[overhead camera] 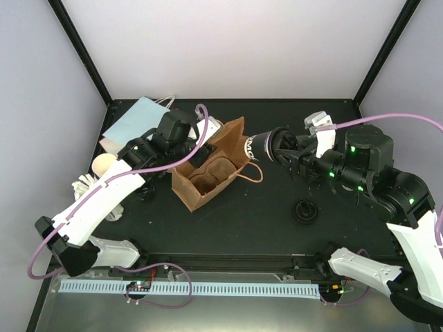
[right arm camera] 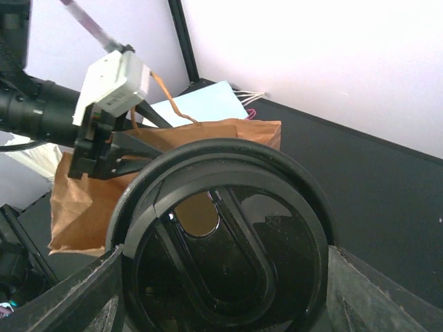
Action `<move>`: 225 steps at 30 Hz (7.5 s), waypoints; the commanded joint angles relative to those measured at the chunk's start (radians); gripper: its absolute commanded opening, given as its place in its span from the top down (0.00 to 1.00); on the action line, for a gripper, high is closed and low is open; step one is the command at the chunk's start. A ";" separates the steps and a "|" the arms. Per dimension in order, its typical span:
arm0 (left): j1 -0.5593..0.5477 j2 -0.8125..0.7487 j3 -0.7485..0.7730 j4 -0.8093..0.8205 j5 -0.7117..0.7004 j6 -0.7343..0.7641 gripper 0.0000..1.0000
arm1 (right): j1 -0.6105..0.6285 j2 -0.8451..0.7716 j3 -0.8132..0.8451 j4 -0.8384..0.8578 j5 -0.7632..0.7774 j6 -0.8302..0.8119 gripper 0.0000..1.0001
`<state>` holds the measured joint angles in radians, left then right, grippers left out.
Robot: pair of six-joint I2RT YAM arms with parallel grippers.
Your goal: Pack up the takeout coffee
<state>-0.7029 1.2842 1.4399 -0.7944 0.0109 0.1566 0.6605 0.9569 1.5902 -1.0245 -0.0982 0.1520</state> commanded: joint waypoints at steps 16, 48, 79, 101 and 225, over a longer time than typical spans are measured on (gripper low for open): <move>-0.008 -0.041 0.033 -0.027 -0.053 0.044 0.98 | -0.005 -0.017 -0.040 0.096 -0.114 -0.044 0.33; -0.080 0.049 0.095 0.163 -0.027 0.164 0.98 | -0.003 -0.215 -0.398 0.330 -0.196 -0.136 0.42; -0.219 -0.141 -0.175 0.245 -0.037 0.147 0.98 | 0.569 -0.068 -0.535 0.193 0.367 -0.441 0.49; -0.270 -0.140 -0.146 0.277 -0.109 0.142 0.98 | 0.757 0.044 -0.635 0.244 0.470 -0.567 0.48; -0.410 -0.166 -0.240 0.311 -0.127 0.120 0.98 | 0.611 0.288 -0.795 0.595 0.671 -0.714 0.55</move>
<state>-1.1038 1.1149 1.1572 -0.4995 -0.1333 0.2989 1.2888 1.2289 0.8272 -0.5171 0.5800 -0.5274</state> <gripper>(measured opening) 0.018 0.727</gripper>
